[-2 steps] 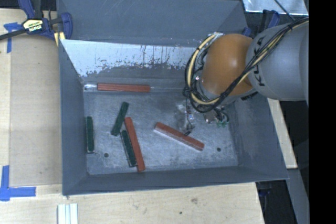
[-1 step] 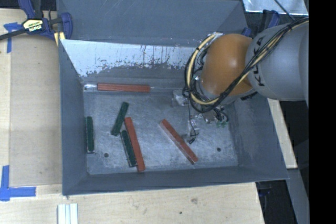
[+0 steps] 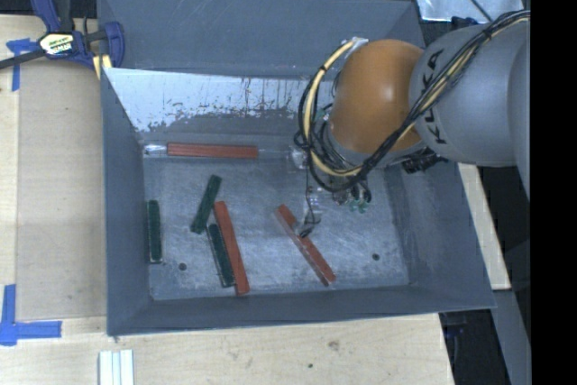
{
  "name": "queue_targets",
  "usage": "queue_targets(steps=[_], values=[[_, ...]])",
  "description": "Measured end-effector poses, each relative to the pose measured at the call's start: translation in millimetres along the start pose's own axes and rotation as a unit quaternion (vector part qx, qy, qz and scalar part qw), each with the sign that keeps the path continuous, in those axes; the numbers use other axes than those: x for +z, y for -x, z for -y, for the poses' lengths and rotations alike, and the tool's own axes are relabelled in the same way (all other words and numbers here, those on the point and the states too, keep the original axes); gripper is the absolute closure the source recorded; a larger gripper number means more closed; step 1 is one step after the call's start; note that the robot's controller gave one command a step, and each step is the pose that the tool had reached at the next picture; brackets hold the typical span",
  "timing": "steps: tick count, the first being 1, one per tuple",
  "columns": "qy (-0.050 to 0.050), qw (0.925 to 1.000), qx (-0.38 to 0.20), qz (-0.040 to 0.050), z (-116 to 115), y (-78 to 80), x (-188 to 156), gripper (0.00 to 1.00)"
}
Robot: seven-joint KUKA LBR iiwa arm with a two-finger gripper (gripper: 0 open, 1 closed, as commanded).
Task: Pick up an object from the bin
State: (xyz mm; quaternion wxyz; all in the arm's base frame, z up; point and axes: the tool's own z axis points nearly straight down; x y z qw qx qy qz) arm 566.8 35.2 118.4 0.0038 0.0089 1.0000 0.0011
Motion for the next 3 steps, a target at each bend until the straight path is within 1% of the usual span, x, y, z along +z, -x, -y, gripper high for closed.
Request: queue_targets(steps=[1, 2, 3], values=[[-0.001, 0.9982, 0.06, -0.0051, 17.2, -37.2, 49.8, 0.0], [-0.001, 0.9982, 0.059, -0.0018, 17.3, -34.8, 47.3, 1.0], [0.0, 0.9991, 0.042, 0.0015, -20.8, -42.9, -89.1, 1.0]])
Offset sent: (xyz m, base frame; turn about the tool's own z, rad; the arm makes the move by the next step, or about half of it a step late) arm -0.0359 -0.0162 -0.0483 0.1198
